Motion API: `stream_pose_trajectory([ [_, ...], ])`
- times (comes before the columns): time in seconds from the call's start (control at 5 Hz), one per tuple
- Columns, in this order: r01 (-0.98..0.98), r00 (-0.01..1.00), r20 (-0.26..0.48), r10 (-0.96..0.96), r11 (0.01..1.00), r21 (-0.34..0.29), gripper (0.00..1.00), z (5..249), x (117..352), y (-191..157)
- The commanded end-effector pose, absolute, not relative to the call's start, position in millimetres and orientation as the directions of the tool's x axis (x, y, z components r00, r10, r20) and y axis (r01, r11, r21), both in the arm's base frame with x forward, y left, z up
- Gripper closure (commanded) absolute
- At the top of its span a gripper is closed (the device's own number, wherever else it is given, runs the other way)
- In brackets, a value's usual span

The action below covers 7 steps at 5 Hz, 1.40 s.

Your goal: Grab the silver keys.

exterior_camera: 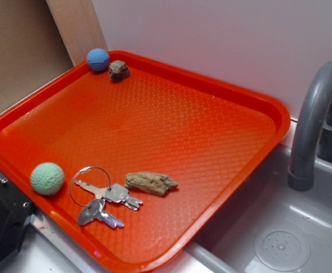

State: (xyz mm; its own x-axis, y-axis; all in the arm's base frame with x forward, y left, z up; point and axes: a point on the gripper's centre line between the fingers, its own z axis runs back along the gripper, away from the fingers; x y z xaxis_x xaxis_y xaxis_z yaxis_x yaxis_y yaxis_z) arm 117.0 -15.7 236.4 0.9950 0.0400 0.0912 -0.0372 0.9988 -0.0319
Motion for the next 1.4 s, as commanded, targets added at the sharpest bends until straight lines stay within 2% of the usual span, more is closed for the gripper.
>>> stream_pose_trajectory([
  [0.0, -0.037, 0.995, 0.091, 0.04, 0.999, -0.032, 0.0, 236.4, 117.0, -15.7],
  [0.2, 0.042, 0.996, 0.083, -0.031, 0.99, -0.137, 0.0, 209.0, 138.5, -23.9],
  [0.4, 0.106, 0.994, 0.028, -0.103, 0.973, -0.206, 0.0, 175.6, 148.4, -34.2],
  [0.6, 0.121, 0.988, -0.07, -0.141, 0.965, -0.231, 0.0, 140.3, 153.8, -43.3],
  [0.8, 0.153, 0.974, -0.13, -0.187, 0.959, -0.237, 0.0, 112.5, 142.6, -60.3],
  [1.0, 0.183, 0.961, -0.16, -0.227, 0.951, -0.247, 0.0, 81.9, 159.9, -54.9],
  [1.2, 0.193, 0.968, -0.116, -0.225, 0.953, -0.234, 0.0, 69.6, 161.4, -57.8],
])
